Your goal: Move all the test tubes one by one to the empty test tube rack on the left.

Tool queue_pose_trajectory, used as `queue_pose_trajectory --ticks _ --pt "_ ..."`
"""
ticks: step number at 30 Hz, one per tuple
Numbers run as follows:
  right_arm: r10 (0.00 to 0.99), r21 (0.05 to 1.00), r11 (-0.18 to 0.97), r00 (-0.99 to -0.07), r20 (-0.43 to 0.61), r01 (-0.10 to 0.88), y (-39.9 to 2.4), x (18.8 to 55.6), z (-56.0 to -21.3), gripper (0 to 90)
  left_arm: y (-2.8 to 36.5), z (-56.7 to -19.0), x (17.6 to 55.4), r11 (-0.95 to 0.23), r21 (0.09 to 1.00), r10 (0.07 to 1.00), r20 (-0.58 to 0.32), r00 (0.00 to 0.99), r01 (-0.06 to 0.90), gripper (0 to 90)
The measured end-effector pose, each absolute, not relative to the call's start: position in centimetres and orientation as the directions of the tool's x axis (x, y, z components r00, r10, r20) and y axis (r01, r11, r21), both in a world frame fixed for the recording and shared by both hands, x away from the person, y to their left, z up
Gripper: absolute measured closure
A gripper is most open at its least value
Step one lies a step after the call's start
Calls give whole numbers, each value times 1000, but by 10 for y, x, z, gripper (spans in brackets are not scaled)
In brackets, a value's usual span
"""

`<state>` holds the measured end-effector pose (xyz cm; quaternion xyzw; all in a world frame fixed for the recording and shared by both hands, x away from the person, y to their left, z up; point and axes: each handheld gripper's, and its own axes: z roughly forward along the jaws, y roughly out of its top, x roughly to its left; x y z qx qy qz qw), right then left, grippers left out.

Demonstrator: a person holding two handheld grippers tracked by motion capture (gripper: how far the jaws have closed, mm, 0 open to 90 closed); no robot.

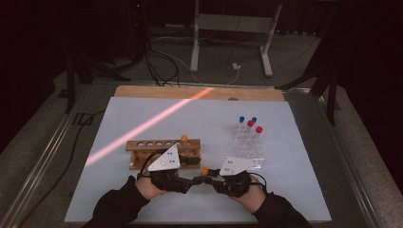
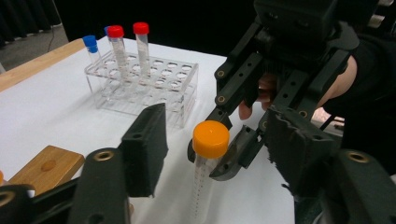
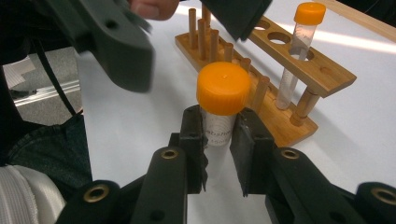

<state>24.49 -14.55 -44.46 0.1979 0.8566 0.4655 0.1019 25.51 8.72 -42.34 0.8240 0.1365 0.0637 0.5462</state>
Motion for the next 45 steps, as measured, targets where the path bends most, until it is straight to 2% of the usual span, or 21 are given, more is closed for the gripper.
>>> queue_pose_trajectory --ticks 18,30,34,45 --pt "426 835 492 -905 16 246 -144 244 -444 749 78 -430 255 -415 900 305 2 952 131 703" --pt "436 844 471 -900 28 255 -145 245 -445 731 80 -427 257 -411 900 317 -6 949 143 716" --pt "447 849 466 -894 17 249 -148 245 -444 670 87 -420 260 -403 904 340 0 941 146 717" --pt "488 871 422 -873 14 250 -156 246 -438 374 109 -400 269 -371 919 417 34 908 136 717"
